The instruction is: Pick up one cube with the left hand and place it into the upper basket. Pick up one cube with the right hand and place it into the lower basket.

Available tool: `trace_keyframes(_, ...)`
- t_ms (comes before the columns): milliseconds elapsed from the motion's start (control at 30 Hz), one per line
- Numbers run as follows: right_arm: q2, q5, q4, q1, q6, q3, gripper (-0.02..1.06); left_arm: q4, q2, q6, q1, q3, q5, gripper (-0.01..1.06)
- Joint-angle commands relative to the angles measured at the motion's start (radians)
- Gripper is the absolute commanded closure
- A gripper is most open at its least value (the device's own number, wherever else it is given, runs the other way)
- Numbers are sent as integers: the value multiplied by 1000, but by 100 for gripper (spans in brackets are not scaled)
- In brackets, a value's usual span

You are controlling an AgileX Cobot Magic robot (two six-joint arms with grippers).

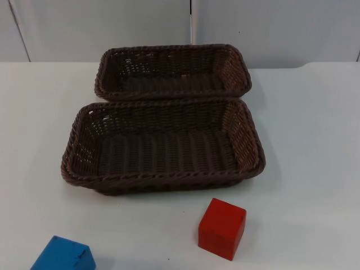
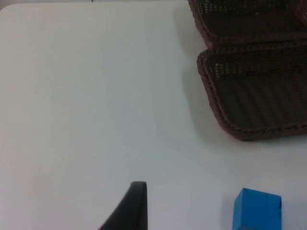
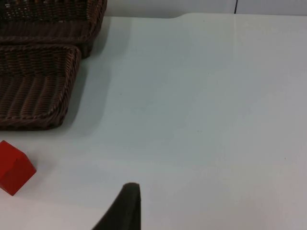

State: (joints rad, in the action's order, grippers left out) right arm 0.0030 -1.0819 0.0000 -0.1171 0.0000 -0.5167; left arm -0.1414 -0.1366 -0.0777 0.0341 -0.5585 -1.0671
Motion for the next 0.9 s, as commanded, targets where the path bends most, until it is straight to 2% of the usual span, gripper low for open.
trace_keyframes(0, -3, 3, 0, 6, -12, 1, -1, -8, -4, -3, 4, -6, 2, 0)
trace_keyframes(333, -3, 3, 9, 6, -12, 1, -1, -31, -58, -42, 4, -6, -18, 0)
trace_keyframes(733, -3, 3, 12, 4, -12, 1, -1, -66, -271, -94, 4, -6, 46, 0)
trace_keyframes(867, -3, 3, 12, 4, -12, 1, -1, -162, -349, -166, 4, -6, 79, 0)
